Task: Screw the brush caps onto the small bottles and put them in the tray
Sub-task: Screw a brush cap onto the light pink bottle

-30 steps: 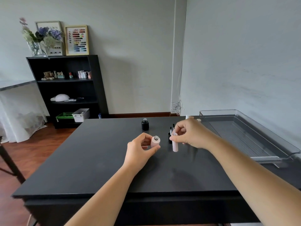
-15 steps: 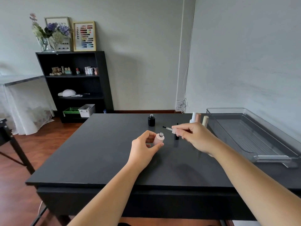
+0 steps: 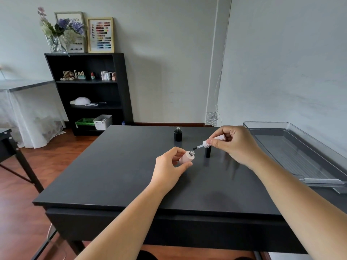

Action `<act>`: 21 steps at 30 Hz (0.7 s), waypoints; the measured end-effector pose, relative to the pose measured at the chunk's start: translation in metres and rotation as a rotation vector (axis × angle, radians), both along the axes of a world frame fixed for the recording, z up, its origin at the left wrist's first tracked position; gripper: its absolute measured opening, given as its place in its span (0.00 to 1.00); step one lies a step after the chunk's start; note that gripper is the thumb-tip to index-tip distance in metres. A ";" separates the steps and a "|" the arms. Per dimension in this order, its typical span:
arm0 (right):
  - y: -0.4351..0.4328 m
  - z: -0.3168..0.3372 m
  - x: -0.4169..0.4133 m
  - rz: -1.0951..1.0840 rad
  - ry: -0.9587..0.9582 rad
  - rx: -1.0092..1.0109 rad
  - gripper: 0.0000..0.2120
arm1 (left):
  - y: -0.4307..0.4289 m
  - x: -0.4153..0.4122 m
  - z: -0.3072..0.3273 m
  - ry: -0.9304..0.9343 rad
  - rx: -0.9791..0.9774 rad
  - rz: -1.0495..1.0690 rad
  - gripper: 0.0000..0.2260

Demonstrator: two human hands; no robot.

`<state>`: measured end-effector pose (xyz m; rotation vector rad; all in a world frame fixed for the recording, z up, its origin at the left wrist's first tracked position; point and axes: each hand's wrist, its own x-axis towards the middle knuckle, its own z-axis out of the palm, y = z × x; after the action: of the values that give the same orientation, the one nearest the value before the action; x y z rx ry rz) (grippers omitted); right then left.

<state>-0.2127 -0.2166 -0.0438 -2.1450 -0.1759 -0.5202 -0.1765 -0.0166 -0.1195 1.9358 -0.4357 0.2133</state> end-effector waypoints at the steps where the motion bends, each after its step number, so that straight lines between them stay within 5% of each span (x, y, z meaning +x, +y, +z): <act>1: 0.001 0.001 0.000 0.004 0.001 -0.007 0.05 | 0.000 0.000 0.000 -0.001 0.003 0.000 0.11; 21: 0.012 -0.001 -0.005 0.037 0.008 -0.210 0.05 | -0.001 -0.003 0.003 -0.012 0.019 -0.018 0.11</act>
<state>-0.2179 -0.2049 -0.0444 -2.3429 -0.2753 -0.4899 -0.1799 -0.0175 -0.1161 1.9498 -0.4648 0.2102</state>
